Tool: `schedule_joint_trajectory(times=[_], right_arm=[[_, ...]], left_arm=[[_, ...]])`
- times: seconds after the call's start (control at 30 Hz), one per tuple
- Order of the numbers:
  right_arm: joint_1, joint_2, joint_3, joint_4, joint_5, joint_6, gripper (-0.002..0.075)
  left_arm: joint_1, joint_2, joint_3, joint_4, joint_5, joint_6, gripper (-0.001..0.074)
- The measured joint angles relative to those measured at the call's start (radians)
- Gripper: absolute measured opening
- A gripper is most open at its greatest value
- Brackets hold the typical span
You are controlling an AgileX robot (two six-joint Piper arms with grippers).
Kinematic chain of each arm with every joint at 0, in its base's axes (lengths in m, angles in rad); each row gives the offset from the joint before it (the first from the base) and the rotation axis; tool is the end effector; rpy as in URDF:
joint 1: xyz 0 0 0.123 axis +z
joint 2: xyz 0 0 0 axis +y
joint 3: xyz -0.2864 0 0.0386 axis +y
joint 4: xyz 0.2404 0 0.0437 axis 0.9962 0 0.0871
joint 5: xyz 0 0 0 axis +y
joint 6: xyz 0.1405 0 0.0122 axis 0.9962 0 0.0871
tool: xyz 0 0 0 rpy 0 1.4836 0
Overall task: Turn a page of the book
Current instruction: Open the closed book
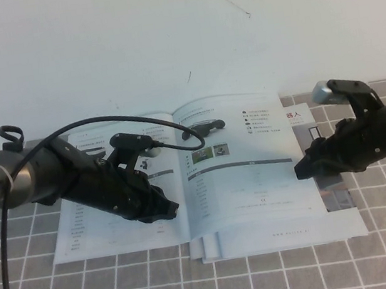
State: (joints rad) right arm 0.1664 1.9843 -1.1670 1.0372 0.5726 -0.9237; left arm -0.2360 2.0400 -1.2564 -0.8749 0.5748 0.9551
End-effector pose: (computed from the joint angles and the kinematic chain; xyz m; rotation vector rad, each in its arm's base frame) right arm 0.3926 0.1327 0.1163 -0.3415 2.5669 0.7058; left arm 0.3988 -0.1565 0.1086 0.6615 2.5357 -0.5937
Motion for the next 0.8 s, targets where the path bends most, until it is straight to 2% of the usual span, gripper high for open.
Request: schedule_joint_trajectory(times=[0.2, 0.5, 0.8], right_arm=[[0.0, 0.054, -0.001, 0.046, -0.011, -0.031, 0.0354], [0.0, 0.075, -0.004, 0.202, -0.015, -0.164, 0.0354], [0.0, 0.077, -0.004, 0.227, -0.004, -0.182, 0.0354]], left_arm=[[0.0, 0.0, 0.0, -0.002, 0.002, 0.0, -0.0004], [0.002, 0.0, 0.0, -0.002, 0.002, 0.0, -0.0004], [0.002, 0.0, 0.0, -0.004, 0.005, 0.0, -0.0004]])
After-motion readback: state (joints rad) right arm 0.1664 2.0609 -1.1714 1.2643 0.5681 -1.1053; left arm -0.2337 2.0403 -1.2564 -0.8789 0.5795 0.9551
